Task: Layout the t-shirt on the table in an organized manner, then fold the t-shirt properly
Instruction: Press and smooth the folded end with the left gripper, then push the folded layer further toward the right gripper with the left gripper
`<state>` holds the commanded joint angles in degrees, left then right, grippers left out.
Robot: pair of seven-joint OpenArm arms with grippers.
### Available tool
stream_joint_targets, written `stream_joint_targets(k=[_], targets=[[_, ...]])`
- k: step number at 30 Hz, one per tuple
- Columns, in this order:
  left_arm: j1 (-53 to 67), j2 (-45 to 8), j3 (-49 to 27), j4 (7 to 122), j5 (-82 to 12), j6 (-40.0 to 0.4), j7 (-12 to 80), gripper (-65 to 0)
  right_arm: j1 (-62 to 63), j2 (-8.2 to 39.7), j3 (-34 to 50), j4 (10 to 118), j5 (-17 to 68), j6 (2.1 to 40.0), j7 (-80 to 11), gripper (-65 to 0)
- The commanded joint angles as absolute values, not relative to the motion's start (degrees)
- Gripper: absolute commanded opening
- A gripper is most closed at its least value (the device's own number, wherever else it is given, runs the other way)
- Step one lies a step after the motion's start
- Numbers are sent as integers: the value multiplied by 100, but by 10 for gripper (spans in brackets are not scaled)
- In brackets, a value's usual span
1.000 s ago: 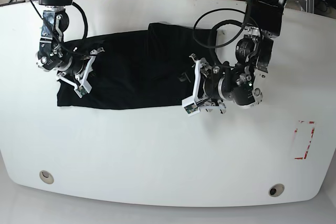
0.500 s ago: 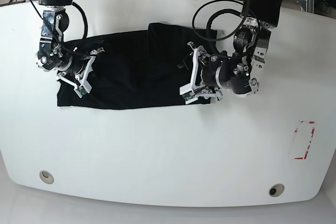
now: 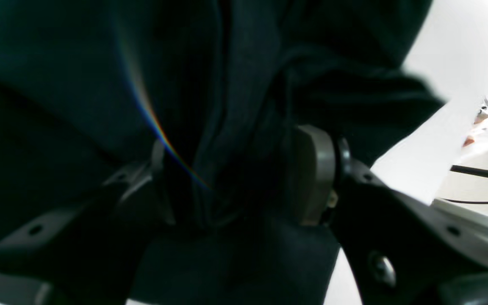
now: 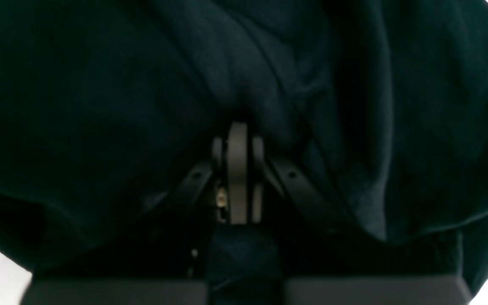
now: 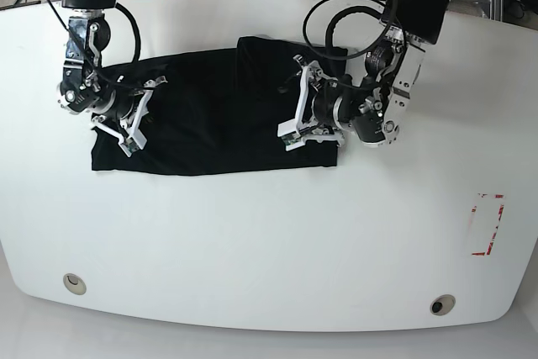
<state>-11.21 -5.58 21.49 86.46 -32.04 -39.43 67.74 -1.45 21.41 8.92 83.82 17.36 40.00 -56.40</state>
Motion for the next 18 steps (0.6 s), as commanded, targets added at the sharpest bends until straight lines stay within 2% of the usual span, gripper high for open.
stream_joint_targets(k=[3, 6, 8, 15, 18], targets=[[-1121, -558, 2193, 8646, -3020, -3943, 6712, -408, -145, 2141, 892, 8382, 1736, 4000, -5640, -642], [-1121, -541, 2211, 8646, -2774, -3943, 6703, -524, -145, 2141, 892, 8382, 1736, 4000, -5640, -642], [-1121, -532, 2220, 8646, -2695, -3943, 6677, -567, -145, 2141, 892, 8382, 1736, 4000, -5640, -642], [-1156, -514, 2220, 8646, -2615, -3943, 6185, -587, -145, 2123, 892, 8382, 1736, 4000, -5640, -642], [-1367, -321, 2202, 8646, -2615, -3943, 6176, -587, -145, 2123, 892, 8382, 1736, 4000, -5640, -642]])
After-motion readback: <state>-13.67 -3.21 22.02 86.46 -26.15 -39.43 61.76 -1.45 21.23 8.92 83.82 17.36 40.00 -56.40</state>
